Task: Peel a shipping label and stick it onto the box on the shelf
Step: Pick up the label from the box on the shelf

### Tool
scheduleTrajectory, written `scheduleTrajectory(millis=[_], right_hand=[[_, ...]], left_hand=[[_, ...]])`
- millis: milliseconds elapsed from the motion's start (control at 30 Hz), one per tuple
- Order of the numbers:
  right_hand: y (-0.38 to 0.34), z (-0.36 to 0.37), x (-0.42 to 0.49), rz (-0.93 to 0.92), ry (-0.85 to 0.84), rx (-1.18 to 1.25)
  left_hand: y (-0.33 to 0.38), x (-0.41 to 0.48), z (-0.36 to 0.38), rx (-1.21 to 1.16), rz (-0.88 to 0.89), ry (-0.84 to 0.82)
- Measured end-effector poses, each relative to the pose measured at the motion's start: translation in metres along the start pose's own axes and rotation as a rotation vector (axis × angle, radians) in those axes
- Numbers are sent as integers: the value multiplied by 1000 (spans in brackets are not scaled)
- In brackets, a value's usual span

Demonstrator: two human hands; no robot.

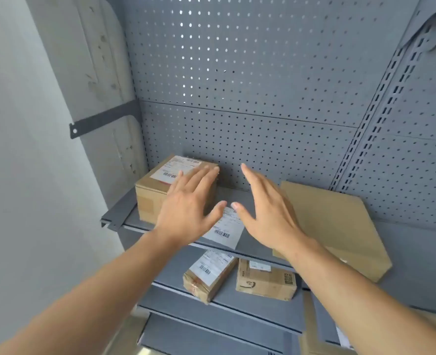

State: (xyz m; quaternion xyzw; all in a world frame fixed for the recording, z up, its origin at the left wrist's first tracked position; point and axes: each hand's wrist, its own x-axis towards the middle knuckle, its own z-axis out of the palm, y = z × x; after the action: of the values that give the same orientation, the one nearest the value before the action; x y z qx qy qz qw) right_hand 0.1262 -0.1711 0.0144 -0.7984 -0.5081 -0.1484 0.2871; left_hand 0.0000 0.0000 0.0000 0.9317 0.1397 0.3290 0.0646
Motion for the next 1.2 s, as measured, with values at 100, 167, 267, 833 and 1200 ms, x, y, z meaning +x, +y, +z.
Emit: scheduleTrajectory(millis=[100, 167, 267, 833, 1200], right_hand=[[3, 37, -12, 5, -89, 32], [9, 65, -25, 19, -146, 24], [17, 93, -39, 53, -217, 6], [35, 122, -47, -2, -281, -181], [34, 43, -12, -155, 115, -22]], left_hand=[[-11, -26, 27, -50, 47, -25], [-17, -46, 47, -98, 6, -55], [-27, -63, 70, -113, 16, -100], [-28, -65, 113, -223, 91, -242], [5, -3, 59, -205, 190, -46]])
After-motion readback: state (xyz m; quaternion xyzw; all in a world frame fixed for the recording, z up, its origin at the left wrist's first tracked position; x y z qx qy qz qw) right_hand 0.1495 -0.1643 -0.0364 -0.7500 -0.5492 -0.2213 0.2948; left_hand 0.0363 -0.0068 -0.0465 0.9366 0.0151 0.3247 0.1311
